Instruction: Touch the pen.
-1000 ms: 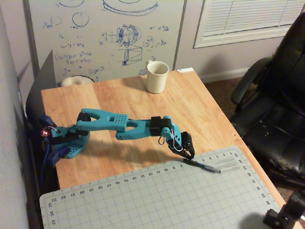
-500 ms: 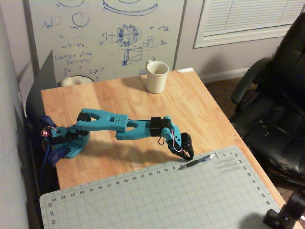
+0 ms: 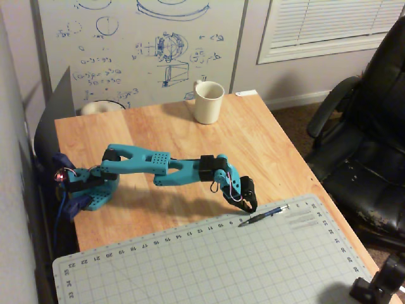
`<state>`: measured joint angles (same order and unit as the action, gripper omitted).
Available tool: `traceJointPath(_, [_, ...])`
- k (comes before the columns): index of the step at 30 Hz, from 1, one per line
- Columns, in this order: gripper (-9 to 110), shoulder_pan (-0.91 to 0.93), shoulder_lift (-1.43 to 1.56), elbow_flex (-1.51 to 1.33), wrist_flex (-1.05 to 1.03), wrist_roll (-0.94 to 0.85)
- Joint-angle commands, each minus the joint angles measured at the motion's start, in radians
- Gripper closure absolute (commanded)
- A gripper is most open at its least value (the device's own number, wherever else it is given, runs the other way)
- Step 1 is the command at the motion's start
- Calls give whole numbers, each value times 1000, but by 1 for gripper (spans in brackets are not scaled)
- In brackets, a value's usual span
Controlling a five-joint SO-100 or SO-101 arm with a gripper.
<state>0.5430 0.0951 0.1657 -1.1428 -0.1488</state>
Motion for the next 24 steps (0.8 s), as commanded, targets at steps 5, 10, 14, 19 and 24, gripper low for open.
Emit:
traceJointPath(5, [101, 55, 46, 69, 18, -8])
traceJointPath(10, [101, 61, 48, 69, 18, -8])
traceJointPath(14, [101, 63, 48, 69, 18, -8])
traceJointPath(19, [101, 63, 48, 69, 18, -8])
traceJointPath(24, [101, 63, 48, 69, 18, -8])
